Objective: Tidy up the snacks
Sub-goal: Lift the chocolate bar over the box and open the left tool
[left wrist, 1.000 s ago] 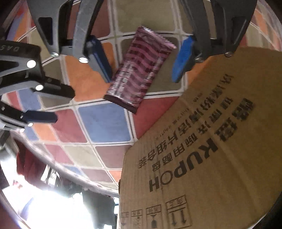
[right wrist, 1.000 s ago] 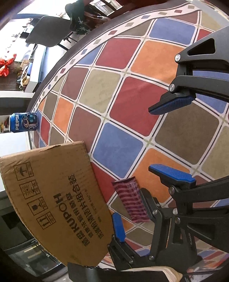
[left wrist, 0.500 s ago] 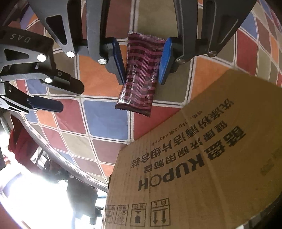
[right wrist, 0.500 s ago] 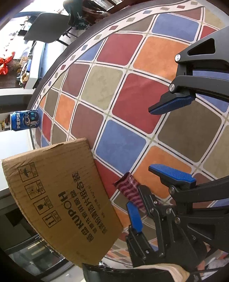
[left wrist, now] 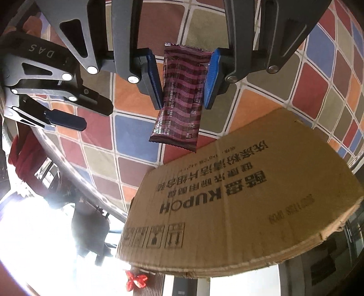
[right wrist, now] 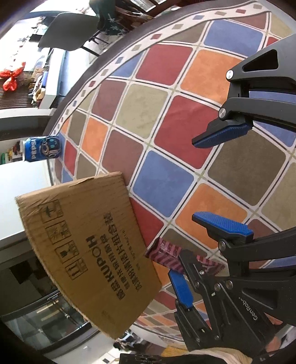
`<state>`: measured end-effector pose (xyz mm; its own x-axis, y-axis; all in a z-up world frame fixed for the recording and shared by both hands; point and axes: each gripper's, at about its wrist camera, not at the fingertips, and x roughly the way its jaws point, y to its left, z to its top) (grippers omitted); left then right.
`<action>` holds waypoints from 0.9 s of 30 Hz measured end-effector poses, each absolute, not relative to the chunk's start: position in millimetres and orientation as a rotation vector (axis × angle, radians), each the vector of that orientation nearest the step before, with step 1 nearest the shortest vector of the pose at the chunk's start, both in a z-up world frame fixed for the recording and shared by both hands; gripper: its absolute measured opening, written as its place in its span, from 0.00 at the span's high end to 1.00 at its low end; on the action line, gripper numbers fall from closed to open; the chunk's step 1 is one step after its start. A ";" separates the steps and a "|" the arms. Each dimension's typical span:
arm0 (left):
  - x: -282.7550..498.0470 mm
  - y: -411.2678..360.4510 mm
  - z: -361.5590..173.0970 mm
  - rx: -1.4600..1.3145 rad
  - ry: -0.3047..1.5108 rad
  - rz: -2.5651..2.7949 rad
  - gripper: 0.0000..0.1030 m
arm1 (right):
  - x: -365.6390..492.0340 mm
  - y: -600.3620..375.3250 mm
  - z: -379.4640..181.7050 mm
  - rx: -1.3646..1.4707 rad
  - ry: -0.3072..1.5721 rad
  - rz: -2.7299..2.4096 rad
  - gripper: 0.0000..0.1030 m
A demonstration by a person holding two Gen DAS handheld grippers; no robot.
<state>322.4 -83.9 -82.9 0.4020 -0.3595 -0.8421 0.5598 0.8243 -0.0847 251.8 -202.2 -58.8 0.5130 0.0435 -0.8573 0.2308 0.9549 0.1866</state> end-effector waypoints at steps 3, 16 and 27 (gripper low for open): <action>316.7 -78.8 -75.4 0.214 0.980 -0.576 0.65 | 249.4 -199.6 -52.1 0.279 1.011 -0.103 0.43; 294.2 -51.7 -31.8 0.130 0.890 -0.508 0.65 | 241.9 -189.5 -15.0 0.185 0.935 -0.027 0.43; 290.1 -42.2 13.1 0.072 0.794 -0.434 0.65 | 251.3 -184.4 26.5 0.108 0.847 0.056 0.43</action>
<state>290.1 -42.2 13.1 0.6180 -0.3500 -0.7039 0.4035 0.9097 -0.0980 251.3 -184.4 26.5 0.6612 0.0925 -0.7445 -0.0064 0.9930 0.1176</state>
